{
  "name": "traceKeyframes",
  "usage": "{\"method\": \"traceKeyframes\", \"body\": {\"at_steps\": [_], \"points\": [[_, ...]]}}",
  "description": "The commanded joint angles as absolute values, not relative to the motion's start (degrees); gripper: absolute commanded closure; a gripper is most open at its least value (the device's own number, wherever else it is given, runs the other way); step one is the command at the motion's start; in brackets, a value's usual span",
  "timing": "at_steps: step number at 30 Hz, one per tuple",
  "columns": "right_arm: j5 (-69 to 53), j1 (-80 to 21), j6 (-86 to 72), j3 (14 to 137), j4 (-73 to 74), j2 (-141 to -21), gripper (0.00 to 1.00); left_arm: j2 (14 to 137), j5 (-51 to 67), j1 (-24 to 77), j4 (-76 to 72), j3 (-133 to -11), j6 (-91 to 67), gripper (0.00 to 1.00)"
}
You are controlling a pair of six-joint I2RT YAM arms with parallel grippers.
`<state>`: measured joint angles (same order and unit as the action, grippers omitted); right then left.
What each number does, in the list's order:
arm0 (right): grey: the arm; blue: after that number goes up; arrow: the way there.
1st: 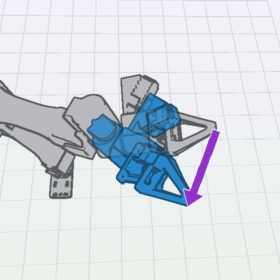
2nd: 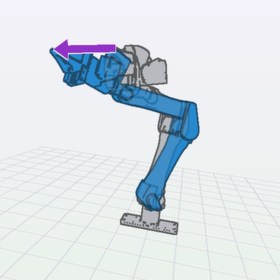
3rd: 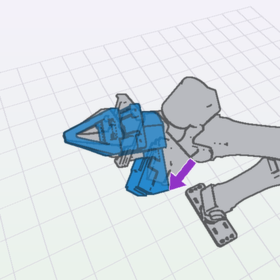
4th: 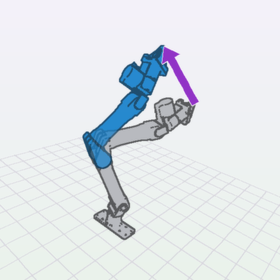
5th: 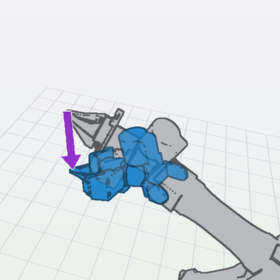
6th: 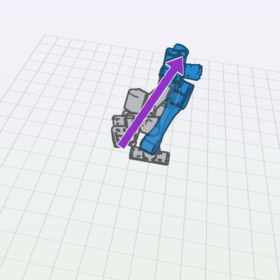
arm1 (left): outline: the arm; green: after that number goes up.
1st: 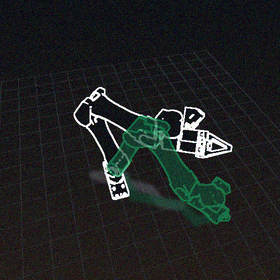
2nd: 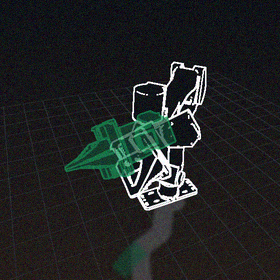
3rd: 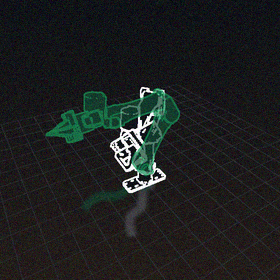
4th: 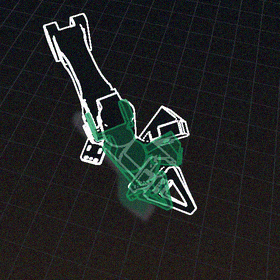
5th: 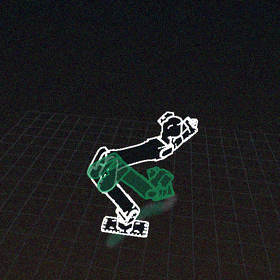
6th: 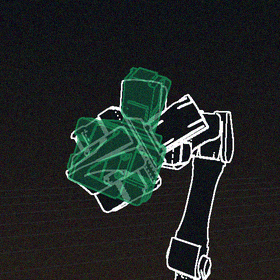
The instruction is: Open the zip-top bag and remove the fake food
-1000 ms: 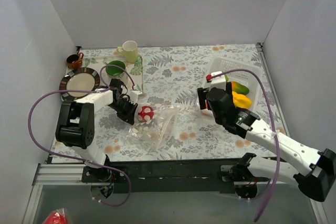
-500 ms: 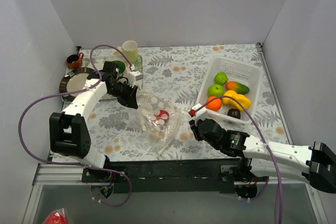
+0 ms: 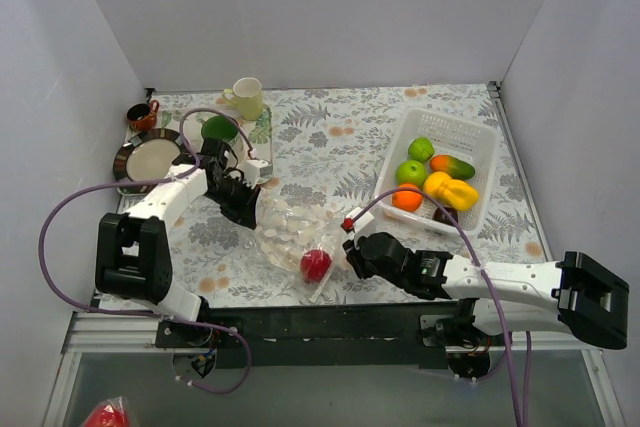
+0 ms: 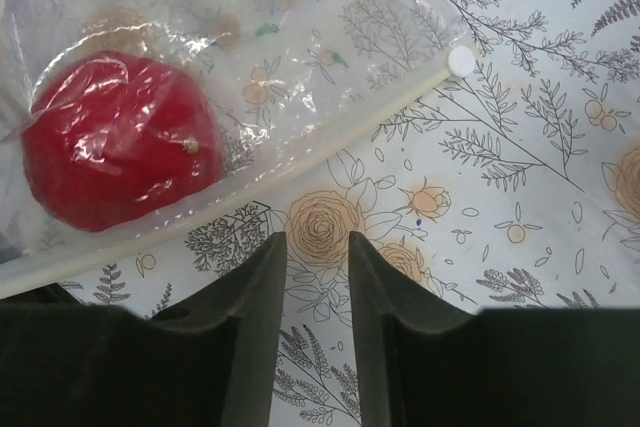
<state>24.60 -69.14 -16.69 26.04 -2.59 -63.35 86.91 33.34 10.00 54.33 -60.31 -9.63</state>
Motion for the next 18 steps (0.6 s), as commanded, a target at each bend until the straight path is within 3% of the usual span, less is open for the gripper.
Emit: {"method": "traceKeyframes", "body": {"at_steps": [1,4,7,18], "points": [[19.1,-69.4,-17.1,25.1,-7.7,-61.5,0.46,87.9,26.1,10.2,46.2,-56.2,-9.7,1.0],[14.0,-69.5,-15.5,25.7,-9.8,-62.7,0.25,90.4,23.7,10.4,42.8,-54.4,-10.6,1.0],[11.5,-69.7,-14.0,26.5,-12.2,-65.0,0.17,91.6,22.9,10.9,41.3,-53.9,-11.2,1.0],[8.8,-69.7,-11.3,34.4,-18.6,-79.0,0.15,92.0,22.8,12.7,41.4,-54.1,-12.5,1.0]]}}
